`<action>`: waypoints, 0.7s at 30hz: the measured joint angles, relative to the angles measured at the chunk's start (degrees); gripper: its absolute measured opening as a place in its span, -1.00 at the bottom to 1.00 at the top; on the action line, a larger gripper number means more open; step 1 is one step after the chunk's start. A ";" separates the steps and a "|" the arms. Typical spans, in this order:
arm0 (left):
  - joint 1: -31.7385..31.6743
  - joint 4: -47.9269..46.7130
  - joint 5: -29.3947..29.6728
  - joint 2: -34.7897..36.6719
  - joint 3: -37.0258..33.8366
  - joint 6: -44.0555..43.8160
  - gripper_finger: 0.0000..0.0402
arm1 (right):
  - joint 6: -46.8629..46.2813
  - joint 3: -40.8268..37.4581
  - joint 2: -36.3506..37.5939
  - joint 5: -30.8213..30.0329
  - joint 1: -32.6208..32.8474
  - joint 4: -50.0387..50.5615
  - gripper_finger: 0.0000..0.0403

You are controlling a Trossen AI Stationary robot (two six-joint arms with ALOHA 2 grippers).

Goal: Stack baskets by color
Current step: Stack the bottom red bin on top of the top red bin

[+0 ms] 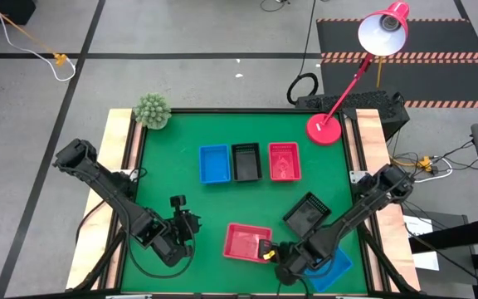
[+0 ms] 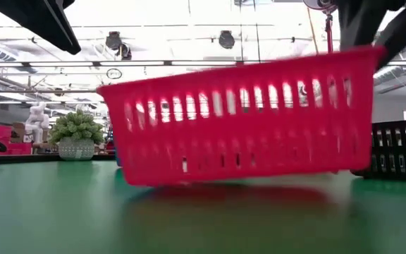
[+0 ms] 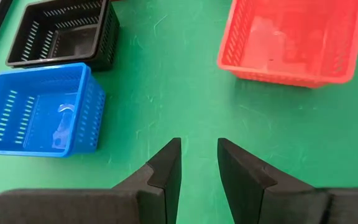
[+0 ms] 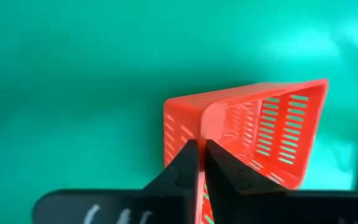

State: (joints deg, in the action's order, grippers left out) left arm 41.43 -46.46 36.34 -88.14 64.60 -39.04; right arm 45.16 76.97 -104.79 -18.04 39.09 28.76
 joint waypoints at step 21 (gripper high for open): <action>-1.59 -0.56 0.03 3.69 -0.02 6.97 -0.47 | -25.56 12.04 0.28 -20.29 -0.86 11.41 -1.00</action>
State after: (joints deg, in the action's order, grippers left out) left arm 39.84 -47.02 36.37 -84.45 64.58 -32.06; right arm 19.60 89.00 -104.51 -38.33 38.23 40.16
